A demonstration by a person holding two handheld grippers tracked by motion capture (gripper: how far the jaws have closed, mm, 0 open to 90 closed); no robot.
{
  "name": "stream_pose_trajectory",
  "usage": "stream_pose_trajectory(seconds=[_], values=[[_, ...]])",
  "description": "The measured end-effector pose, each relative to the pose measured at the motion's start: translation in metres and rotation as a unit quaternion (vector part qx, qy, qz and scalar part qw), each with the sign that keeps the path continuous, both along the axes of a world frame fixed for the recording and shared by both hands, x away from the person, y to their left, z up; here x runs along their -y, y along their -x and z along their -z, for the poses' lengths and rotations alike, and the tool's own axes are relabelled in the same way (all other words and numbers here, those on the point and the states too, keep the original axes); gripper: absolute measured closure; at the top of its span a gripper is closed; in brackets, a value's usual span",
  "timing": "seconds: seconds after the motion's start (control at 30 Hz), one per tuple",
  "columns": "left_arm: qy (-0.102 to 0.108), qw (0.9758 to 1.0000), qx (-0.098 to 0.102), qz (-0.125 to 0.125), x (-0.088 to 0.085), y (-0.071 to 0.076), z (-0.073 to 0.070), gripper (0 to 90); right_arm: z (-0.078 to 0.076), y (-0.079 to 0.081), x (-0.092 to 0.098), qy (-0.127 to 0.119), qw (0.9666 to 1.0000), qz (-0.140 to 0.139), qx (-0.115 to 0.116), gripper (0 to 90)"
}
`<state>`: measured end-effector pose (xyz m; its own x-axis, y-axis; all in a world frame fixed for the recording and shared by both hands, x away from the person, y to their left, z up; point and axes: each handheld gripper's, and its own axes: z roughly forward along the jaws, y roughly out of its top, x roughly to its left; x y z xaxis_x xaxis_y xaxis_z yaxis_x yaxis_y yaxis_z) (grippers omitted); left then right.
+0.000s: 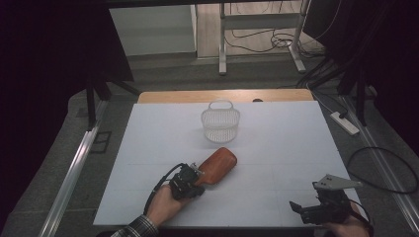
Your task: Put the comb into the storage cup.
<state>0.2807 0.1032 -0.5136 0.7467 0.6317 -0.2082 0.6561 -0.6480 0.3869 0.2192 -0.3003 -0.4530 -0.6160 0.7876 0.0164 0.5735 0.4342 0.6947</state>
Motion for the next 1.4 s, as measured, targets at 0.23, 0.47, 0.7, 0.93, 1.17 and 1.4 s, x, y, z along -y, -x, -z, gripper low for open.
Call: stream_pose_trajectory(seconds=[0.23, 0.47, 0.7, 0.93, 1.17, 1.4], values=[[0.009, 0.9999, 0.010, 0.006, -0.003, 0.007, -0.006, 89.0, 0.000, 0.000, 0.000, -0.001, 1.0000, 0.000, 0.002, 0.0], [0.039, 0.9985, 0.035, -0.011, -0.013, 0.015, -0.021, 83.7, 0.000, 0.001, 0.000, 0.001, 1.0000, 0.000, 0.004, 0.0], [0.049, 0.9974, 0.046, -0.026, -0.025, 0.019, -0.027, 73.7, -0.001, 0.001, 0.000, 0.002, 1.0000, -0.001, 0.005, 0.0], [0.055, 0.9956, 0.062, -0.045, -0.035, 0.018, -0.031, 57.4, -0.001, 0.001, 0.000, 0.002, 1.0000, -0.001, 0.005, 0.0], [0.061, 0.9945, 0.066, -0.054, -0.037, 0.014, -0.029, 36.3, 0.000, 0.001, 0.000, 0.003, 1.0000, -0.002, 0.005, 0.0], [0.076, 0.9941, 0.053, -0.056, -0.038, 0.007, -0.025, 22.1, 0.000, 0.001, -0.001, 0.003, 1.0000, -0.001, 0.004, 0.0]])
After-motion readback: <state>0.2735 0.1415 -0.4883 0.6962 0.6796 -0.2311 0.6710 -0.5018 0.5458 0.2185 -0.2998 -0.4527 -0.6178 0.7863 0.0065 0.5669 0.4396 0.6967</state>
